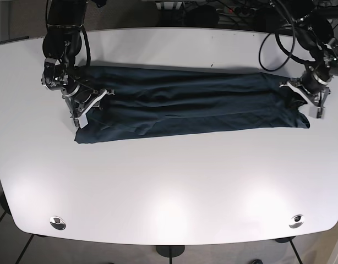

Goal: Fold the T-shirt properly
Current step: 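Grasp the strip's end with the left gripper and fold it toward the right gripper, then fold the strip's ends inward with both grippers into a compact bundle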

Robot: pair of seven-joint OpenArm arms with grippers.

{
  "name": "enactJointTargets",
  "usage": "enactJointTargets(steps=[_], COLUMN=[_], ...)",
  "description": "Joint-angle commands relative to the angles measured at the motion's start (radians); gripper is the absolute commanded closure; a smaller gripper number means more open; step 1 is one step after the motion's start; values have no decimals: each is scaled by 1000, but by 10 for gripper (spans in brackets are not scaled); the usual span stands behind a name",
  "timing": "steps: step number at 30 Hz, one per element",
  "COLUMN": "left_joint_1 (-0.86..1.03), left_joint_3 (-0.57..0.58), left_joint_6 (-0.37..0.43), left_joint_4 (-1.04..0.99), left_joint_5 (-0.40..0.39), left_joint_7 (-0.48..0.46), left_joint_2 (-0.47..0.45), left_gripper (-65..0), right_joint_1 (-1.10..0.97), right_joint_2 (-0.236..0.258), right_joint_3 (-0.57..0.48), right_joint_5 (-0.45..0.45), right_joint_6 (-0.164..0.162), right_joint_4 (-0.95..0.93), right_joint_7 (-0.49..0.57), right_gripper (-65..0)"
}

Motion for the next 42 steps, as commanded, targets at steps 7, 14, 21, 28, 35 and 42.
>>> enactJointTargets(steps=[7, 14, 21, 28, 35, 42], left_joint_1=[14, -21, -84, -78, -82, -91], left_joint_3=[298, 471, 481, 758, 508, 341], left_joint_6=[-1, -1, -1, -1, -1, -1], left_joint_4=[146, 115, 15, 95, 172, -32], left_joint_5=[214, 318, 326, 321, 325, 320], left_joint_7=[-24, -25, -22, -22, -24, -53], left_joint_2=[179, 260, 294, 273, 190, 136], left_gripper=[-47, -49, -250, -365, -365, -49], right_joint_1=[-2, -2, -2, -1, 6, 33], right_joint_2=[-11, -15, -15, -15, -6, 38], right_joint_3=[2, 2, 2, 2, 175, 439], right_joint_5=[-9, -9, -9, -9, 277, 413], right_joint_6=[0, 0, 0, 0, -1, -8], right_joint_4=[7, 7, 7, 7, 136, 68], right_joint_7=[-26, -26, -26, -26, -112, -178], right_gripper=[-101, -101, -101, -101, -140, -452])
